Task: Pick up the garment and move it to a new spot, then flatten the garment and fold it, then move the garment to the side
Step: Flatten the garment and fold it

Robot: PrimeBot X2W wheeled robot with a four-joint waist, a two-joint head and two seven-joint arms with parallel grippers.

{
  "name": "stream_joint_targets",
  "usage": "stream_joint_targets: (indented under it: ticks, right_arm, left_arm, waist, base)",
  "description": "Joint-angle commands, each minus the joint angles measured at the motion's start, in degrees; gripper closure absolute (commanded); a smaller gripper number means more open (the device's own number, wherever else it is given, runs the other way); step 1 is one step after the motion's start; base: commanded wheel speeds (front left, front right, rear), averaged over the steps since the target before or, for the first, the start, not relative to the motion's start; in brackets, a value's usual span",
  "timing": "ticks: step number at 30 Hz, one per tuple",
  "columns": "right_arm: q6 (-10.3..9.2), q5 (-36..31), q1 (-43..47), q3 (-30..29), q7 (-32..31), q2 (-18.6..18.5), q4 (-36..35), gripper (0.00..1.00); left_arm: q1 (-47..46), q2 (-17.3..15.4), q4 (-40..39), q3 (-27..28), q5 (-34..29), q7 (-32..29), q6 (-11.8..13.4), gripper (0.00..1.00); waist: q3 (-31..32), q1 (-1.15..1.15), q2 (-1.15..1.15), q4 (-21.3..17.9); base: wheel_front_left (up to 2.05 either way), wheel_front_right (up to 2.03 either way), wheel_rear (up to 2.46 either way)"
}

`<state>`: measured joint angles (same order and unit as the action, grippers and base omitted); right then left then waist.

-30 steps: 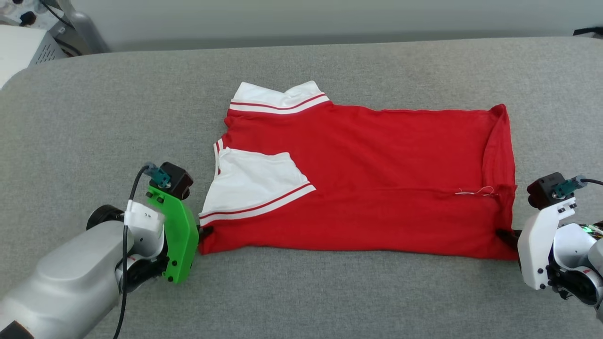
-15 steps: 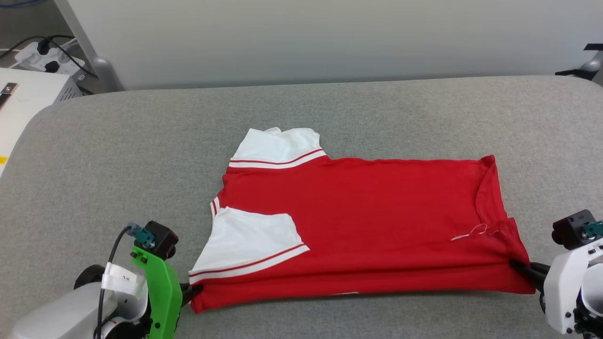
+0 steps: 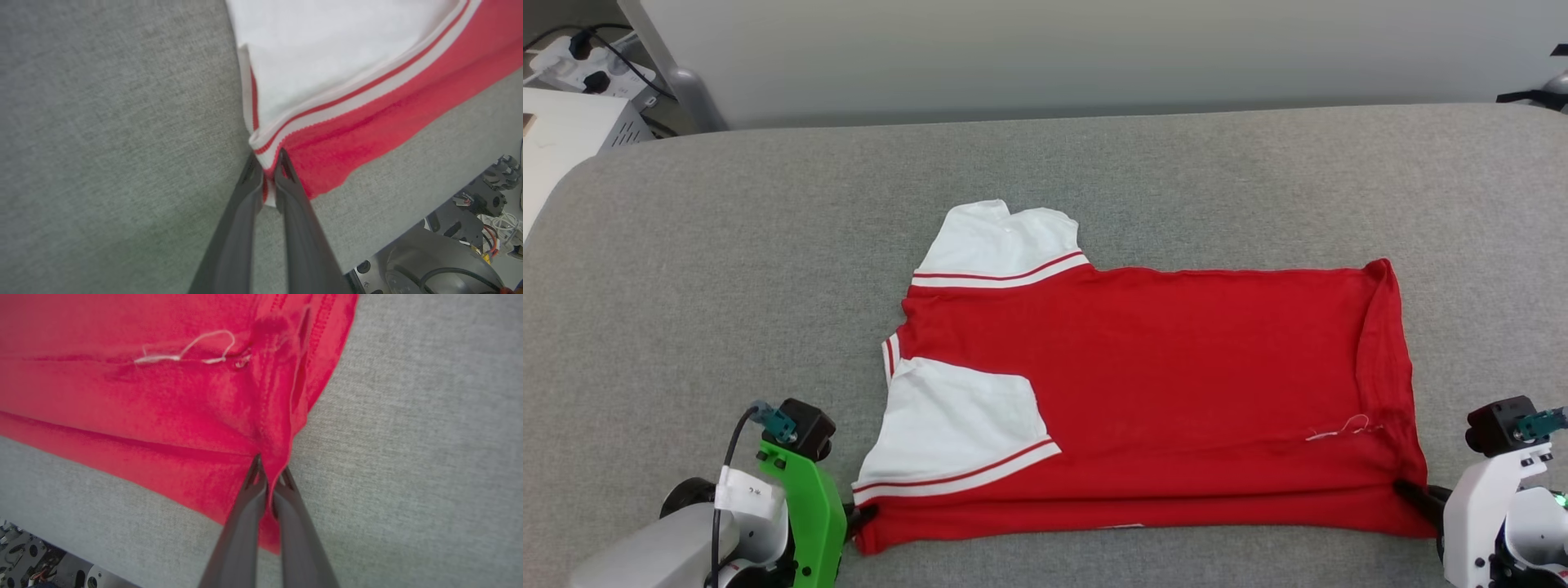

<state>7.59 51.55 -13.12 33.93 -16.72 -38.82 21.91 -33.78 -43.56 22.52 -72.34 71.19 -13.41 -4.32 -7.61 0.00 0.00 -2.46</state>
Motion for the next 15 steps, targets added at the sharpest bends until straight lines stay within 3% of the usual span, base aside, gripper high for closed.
stream_joint_targets:
  ticks: [1, 8, 9, 15]
  right_arm:
    - [-0.10, -0.7, -0.4, -0.1, 1.4, 0.0, 0.4, 0.00]
    - [-0.10, -6.0, 1.6, -7.0, 14.5, -0.7, -3.6, 0.00]
    - [-0.10, -9.8, 2.1, -12.4, 19.3, 1.8, -5.1, 0.00]
    - [-0.10, -20.8, 3.7, -22.4, 24.2, 9.8, -11.0, 0.00]
  left_arm:
    - [0.3, 0.0, 1.4, -0.3, -0.9, 0.7, 0.3, 0.00]
    - [-3.0, -3.5, -3.8, 2.2, -3.5, 4.8, 1.0, 0.00]
    - [-5.8, -4.4, -5.9, 4.2, -4.7, 6.8, 2.3, 0.00]
    - [-12.4, -3.9, -6.1, 7.8, -7.3, 9.7, 4.5, 0.00]
  waist:
    - [0.5, 0.00, 0.00, 0.1]
    - [2.6, 0.00, 0.00, 0.2]
    - [2.4, 0.00, 0.00, -0.1]
    - [0.1, 0.00, 0.00, -1.8]
  base:
    - [0.00, 0.00, 0.00]
    - [0.00, 0.00, 0.00]
    - [0.00, 0.00, 0.00]
    - [0.00, 0.00, 0.00]
